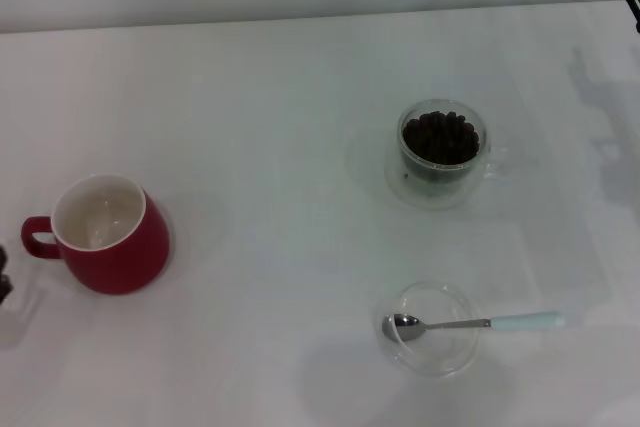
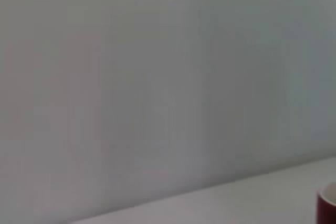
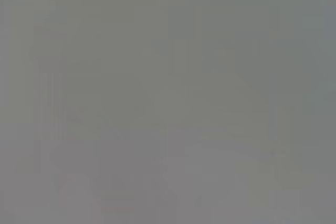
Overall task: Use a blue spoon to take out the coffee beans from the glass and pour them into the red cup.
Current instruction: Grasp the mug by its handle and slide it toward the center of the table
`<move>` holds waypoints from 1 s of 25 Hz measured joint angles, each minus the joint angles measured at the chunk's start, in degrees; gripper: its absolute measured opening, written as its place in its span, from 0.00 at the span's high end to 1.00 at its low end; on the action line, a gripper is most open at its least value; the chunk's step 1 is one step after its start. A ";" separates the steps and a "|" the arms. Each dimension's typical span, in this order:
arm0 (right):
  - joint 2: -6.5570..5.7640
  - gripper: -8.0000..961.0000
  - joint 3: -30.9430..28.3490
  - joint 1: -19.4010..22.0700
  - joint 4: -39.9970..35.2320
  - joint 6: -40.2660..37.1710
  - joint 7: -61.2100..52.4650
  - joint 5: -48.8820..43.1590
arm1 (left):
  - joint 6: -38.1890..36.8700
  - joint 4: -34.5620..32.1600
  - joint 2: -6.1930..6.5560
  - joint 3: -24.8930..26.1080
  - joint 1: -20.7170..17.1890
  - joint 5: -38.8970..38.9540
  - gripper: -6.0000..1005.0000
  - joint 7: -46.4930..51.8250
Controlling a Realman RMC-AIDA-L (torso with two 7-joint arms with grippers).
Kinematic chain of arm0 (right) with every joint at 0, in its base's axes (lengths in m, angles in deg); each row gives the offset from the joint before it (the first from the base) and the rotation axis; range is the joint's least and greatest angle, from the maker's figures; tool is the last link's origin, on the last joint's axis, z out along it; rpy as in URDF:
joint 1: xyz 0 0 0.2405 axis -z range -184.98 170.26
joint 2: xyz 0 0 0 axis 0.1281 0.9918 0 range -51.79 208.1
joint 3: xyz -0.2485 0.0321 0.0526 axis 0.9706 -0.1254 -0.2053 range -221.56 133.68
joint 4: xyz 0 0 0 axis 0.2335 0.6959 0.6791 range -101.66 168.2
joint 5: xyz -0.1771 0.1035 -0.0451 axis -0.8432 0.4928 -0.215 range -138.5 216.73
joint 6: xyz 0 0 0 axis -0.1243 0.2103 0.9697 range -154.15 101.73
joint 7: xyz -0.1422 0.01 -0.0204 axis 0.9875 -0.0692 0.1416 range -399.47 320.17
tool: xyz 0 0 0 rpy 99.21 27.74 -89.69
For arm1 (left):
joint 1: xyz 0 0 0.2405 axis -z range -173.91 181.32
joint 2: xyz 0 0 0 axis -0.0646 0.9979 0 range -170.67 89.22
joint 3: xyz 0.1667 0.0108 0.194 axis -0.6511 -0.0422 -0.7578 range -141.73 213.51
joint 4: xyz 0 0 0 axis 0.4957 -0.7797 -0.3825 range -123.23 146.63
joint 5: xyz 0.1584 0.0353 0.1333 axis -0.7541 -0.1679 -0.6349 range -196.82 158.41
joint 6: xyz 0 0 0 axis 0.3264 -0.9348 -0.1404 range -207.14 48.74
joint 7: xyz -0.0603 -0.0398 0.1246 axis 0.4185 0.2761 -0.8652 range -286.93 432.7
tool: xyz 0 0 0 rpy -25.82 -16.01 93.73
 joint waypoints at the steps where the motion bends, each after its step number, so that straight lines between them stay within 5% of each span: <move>1: 0.02 0.11 0.00 0.10 -0.07 0.00 -0.01 -0.01 | 0.84 0.00 0.00 -0.04 0.47 -0.69 0.12 0.00; 25: 0.13 0.11 0.61 2.30 -0.68 -1.65 -0.05 -0.35 | 7.67 0.00 -0.21 -0.06 4.30 -3.65 0.12 -1.59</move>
